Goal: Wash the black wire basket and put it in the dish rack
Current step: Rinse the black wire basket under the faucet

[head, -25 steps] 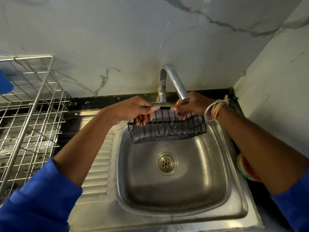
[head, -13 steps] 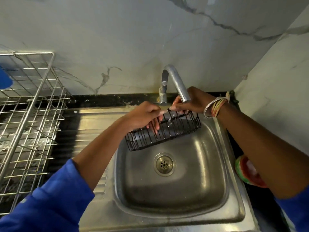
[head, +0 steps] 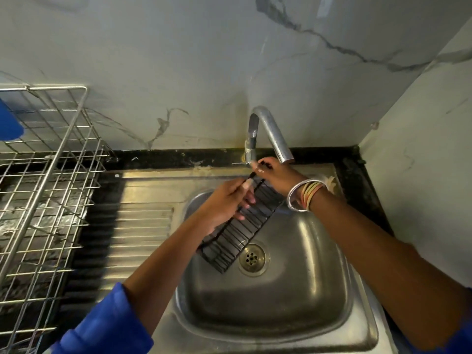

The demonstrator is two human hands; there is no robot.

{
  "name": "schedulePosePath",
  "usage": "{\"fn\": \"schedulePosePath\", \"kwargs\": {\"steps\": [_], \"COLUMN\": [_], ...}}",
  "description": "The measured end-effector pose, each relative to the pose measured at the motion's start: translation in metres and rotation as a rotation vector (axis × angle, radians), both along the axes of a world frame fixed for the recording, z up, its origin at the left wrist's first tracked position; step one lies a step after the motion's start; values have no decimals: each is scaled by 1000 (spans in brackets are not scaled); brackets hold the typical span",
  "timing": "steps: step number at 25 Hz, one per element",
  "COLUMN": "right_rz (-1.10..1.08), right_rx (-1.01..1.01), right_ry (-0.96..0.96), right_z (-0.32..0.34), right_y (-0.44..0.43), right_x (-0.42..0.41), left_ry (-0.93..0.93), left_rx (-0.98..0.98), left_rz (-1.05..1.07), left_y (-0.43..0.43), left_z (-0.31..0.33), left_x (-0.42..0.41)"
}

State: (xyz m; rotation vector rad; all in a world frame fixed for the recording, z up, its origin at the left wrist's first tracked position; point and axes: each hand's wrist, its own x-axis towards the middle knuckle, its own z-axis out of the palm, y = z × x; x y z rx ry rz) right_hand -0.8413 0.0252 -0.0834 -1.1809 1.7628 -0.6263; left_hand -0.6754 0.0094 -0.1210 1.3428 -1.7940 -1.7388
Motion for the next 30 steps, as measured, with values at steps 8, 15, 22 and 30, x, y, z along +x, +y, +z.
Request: {"fn": "schedulePosePath", "kwargs": {"steps": [8, 15, 22, 30], "right_rz": [8, -153, -291, -332], "right_rx": [77, 65, -22, -15], "right_ry": [-49, -64, 41, 24], "right_z": [-21, -22, -37, -32], "right_y": [4, -9, -4, -7], "right_x": [18, 1, -16, -5], "left_ry": [350, 416, 260, -200], "left_rx": [74, -70, -151, -146], "left_rz": [245, 162, 430, 27], "left_y": [27, 30, 13, -7], "left_z": [-3, 4, 2, 12], "left_x": [-9, -14, -7, -11]}}
